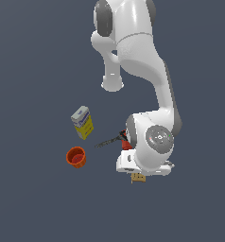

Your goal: Pick up a designated object from a clutter of objects.

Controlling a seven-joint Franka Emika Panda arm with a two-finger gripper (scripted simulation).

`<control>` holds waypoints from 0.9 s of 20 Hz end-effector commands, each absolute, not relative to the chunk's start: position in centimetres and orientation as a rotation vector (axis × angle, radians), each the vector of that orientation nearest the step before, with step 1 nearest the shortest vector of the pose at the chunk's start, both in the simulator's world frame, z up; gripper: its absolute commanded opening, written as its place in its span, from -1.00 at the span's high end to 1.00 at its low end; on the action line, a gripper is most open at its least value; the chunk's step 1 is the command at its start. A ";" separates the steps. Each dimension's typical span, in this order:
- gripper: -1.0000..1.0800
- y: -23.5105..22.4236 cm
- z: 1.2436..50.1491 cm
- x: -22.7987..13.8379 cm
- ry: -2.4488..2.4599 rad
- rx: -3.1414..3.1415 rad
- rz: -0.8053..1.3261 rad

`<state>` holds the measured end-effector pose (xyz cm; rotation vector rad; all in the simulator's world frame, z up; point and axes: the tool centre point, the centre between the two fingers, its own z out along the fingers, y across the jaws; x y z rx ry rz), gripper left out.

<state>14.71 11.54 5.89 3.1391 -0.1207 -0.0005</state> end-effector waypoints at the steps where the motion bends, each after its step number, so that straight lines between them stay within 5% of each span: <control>1: -0.92 11.5 5.2 14.7 -0.121 3.139 -0.002; 14: -0.92 11.6 1.1 14.8 -0.122 3.139 0.000; 15: 1.00 11.6 1.1 14.8 -0.122 3.139 0.000; 18: 1.00 11.6 1.1 14.8 -0.122 3.139 0.000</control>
